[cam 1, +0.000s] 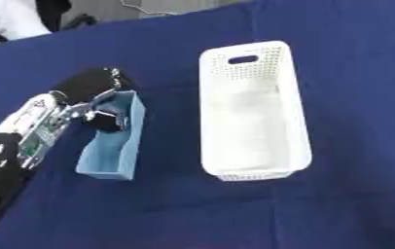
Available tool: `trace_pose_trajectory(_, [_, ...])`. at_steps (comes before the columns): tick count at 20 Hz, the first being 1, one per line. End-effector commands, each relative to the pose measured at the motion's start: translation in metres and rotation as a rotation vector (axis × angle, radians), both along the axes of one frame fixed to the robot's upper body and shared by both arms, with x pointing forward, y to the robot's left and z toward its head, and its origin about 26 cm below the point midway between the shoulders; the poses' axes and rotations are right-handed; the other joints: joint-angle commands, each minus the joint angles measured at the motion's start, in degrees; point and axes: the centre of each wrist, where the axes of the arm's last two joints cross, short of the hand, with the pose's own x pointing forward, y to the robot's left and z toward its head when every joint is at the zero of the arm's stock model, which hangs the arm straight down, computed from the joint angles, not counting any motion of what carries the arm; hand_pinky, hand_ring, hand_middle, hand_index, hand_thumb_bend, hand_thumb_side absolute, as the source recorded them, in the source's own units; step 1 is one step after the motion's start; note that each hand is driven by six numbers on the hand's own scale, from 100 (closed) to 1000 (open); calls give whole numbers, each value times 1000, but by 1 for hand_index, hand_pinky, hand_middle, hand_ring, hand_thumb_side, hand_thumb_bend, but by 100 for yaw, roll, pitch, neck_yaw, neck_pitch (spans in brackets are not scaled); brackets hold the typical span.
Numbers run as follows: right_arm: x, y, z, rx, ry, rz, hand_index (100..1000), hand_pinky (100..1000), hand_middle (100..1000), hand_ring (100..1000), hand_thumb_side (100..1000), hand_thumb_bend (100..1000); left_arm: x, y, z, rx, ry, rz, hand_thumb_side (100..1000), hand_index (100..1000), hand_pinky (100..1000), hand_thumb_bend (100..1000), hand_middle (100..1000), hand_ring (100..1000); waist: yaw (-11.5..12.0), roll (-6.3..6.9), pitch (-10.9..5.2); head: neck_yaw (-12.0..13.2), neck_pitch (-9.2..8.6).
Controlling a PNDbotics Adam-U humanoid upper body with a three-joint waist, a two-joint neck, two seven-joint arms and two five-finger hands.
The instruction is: Pick up objects on the table and place them in the box.
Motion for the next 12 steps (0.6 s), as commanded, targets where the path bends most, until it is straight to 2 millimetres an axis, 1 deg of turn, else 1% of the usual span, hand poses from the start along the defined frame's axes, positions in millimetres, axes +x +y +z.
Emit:
trace_pose_trajectory(1, [-2, 0, 6, -11, -20, -10, 719, 493, 602, 589, 681, 100, -3, 5, -3, -28, -11, 18, 251, 421, 100, 100, 147, 100, 19, -29, -56, 99, 0])
trace_pose_trajectory(2, [-2, 0, 6, -16, -21, -15, 721, 497, 609, 594, 687, 100, -4, 5, -5, -42, -22, 18, 250, 422, 100, 100, 148, 100, 20, -28, -55, 103, 0])
trace_pose_trajectory(3, [-2, -1, 6, -18, -22, -21, 692, 452, 548, 546, 614, 100, -5, 5, -6, -52, -30, 17, 251, 417, 100, 100, 145, 100, 21, -28, -55, 106, 0])
trace_pose_trajectory(4, [-2, -1, 6, -20, -22, -32, 702, 464, 566, 559, 639, 100, -5, 4, -7, -63, -39, 16, 252, 416, 100, 100, 144, 100, 24, -27, -55, 106, 0])
trace_pose_trajectory(5, [-2, -1, 6, -20, -21, -41, 660, 413, 503, 508, 572, 100, -6, 4, -8, -70, -47, 16, 250, 416, 100, 100, 148, 100, 27, -26, -55, 107, 0])
trace_pose_trajectory(6, [-2, -2, 6, -20, -20, -55, 649, 402, 490, 497, 563, 100, -6, 4, -9, -83, -61, 15, 253, 414, 100, 100, 143, 100, 35, -25, -55, 106, 0])
trace_pose_trajectory(8, [-2, -3, 6, -21, -16, -79, 639, 382, 477, 483, 558, 100, -8, 4, -10, -125, -106, 16, 275, 389, 100, 100, 101, 100, 60, -24, -55, 97, 0])
trace_pose_trajectory(9, [-2, -2, 6, -21, -15, -88, 638, 377, 474, 480, 558, 100, -9, 4, -10, -152, -135, 18, 297, 368, 100, 100, 100, 100, 73, -25, -54, 92, 0])
trace_pose_trajectory(12, [-2, -2, 5, -20, -12, -101, 635, 363, 465, 472, 567, 100, -11, 4, -8, -293, -265, 24, 310, 332, 100, 100, 100, 100, 127, -39, -52, 71, 0])
